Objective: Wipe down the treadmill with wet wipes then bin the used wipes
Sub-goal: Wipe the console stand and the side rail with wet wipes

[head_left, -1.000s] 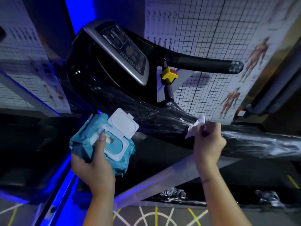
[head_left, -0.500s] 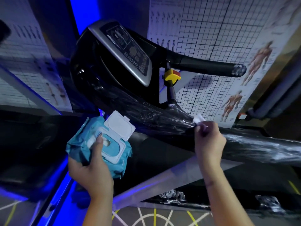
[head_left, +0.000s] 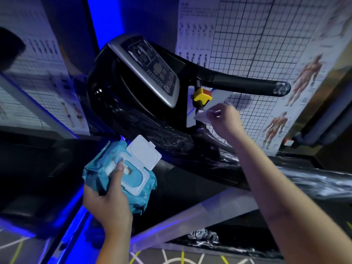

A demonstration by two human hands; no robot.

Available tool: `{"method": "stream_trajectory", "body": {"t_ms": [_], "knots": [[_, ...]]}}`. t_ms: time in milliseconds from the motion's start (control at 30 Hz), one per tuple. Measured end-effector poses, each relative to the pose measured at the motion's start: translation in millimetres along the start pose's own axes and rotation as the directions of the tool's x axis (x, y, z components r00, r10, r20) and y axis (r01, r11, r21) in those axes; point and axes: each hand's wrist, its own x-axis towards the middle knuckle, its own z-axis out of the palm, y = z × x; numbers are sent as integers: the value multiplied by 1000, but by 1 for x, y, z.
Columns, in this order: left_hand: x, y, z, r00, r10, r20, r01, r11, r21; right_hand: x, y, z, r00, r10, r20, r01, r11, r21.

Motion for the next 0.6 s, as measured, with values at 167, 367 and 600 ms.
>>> {"method": "stream_trajectory", "body": {"t_ms": [167,367,600], "knots": [[-3,1,6,999,36,-10,-36,999,5,31,9,24,907,-98,409,190,963,-190],[0,-4,-2,993,66,-103,-63,997,35,27,31,-2,799,-233,554,316,947,-58],[-17,-9,10,979,111,-171,-105,994,39,52,47,10,761,-347,548,470,878,-96]]}}
